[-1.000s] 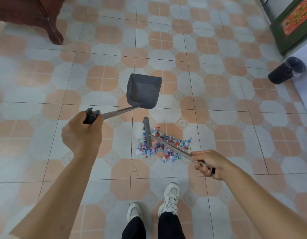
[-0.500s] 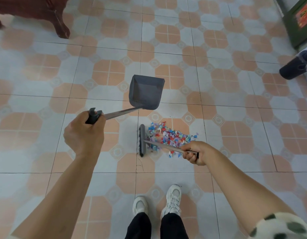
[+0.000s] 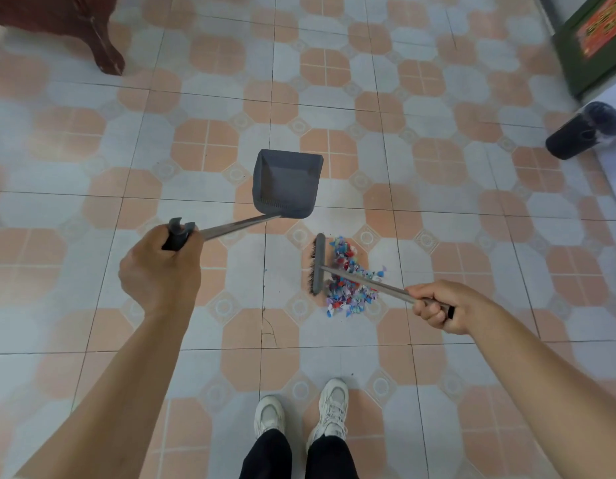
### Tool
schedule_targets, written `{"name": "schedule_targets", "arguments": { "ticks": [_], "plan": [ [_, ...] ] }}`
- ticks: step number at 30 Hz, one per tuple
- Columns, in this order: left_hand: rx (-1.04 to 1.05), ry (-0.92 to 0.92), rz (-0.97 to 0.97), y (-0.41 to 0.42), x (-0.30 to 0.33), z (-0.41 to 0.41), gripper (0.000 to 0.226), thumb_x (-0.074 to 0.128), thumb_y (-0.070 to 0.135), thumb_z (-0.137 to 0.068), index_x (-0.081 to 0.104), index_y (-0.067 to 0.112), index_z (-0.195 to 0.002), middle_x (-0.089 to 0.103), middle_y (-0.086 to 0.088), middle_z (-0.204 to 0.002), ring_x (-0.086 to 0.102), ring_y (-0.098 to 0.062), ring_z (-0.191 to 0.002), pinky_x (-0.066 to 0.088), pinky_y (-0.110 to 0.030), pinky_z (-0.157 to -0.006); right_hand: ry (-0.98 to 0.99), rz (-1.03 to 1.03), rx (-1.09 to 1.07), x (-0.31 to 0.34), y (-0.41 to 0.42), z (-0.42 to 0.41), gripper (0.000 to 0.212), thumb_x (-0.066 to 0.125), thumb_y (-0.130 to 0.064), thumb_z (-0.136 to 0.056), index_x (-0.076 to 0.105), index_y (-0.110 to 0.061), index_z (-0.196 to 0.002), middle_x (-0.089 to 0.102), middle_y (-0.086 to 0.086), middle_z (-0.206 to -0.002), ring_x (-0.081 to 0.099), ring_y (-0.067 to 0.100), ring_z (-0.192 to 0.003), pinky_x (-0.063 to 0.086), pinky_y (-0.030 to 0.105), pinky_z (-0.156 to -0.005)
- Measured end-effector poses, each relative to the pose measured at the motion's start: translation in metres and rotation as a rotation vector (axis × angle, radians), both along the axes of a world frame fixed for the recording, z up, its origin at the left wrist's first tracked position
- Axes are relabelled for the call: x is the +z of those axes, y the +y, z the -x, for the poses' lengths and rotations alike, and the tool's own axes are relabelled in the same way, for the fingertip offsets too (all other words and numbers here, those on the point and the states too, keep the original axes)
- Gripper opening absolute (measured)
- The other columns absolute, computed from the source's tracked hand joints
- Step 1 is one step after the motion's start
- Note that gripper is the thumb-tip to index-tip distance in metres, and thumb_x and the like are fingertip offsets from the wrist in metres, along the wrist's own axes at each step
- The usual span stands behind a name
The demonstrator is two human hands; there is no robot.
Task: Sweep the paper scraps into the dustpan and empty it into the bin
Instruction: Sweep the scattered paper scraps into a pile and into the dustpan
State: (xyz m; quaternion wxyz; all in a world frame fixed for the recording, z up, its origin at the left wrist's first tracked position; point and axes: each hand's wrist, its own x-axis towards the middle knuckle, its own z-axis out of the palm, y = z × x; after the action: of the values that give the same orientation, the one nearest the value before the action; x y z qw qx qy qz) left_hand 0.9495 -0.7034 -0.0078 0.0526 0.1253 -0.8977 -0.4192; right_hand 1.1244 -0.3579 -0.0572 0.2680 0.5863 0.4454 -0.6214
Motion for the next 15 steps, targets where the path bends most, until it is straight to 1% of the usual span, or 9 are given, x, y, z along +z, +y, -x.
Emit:
{"name": "schedule_targets", "arguments": {
  "ticks": [3,6,8,12,15],
  "plan": [
    [-0.002,0.018,-0.008,0.007,0.004,0.001,0.027,0.060,0.039,-0.082,0.062,0.014,-0.071,0.064,-0.003,-0.070,0.053,-0.027,-0.065,0.045,-0.035,-0.065,0.028,0.068,0.025,-0.001,-0.016,0.007,0.010,0.046,-0.011,-0.098,0.052,-0.008,-0.106,0.041,0.006,-0.058,0.030,0.002,-0.024,0.022,0.008,-0.024],
    [0.001,0.032,-0.015,0.012,0.008,0.002,0.027,0.061,0.039,-0.081,0.062,0.014,-0.071,0.066,-0.005,-0.074,0.058,-0.031,-0.069,0.050,-0.039,-0.069,0.037,0.131,0.076,-0.012,-0.040,0.027,0.010,0.046,-0.012,-0.099,0.053,-0.005,-0.096,0.042,0.004,-0.055,0.029,0.002,-0.024,0.022,0.009,-0.024],
    [0.004,0.038,-0.010,0.014,0.008,0.002,0.027,0.061,0.038,-0.081,0.062,0.013,-0.071,0.064,-0.001,-0.072,0.058,-0.031,-0.071,0.049,-0.038,-0.070,0.029,0.168,0.098,-0.023,-0.057,0.043,0.014,0.046,-0.013,-0.099,0.053,-0.004,-0.090,0.043,0.004,-0.054,0.030,0.003,-0.025,0.022,0.010,-0.024],
    [0.003,0.022,-0.011,0.019,0.006,-0.001,0.022,0.061,0.036,-0.082,0.062,0.016,-0.072,0.055,0.016,-0.062,0.058,-0.025,-0.071,0.048,-0.034,-0.071,-0.021,0.247,0.109,-0.040,-0.076,0.074,0.021,0.042,-0.012,-0.101,0.049,-0.001,-0.084,0.043,0.003,-0.039,0.031,0.004,-0.023,0.023,0.010,-0.024],
    [-0.001,0.025,-0.004,0.022,0.004,-0.004,0.021,0.062,0.036,-0.082,0.063,0.017,-0.073,0.054,0.019,-0.062,0.057,-0.024,-0.070,0.048,-0.034,-0.072,-0.011,0.256,0.069,-0.046,-0.066,0.086,0.025,0.038,-0.011,-0.102,0.047,-0.002,-0.081,0.038,0.002,-0.036,0.028,0.004,-0.021,0.020,0.009,-0.024]
  ]
}}
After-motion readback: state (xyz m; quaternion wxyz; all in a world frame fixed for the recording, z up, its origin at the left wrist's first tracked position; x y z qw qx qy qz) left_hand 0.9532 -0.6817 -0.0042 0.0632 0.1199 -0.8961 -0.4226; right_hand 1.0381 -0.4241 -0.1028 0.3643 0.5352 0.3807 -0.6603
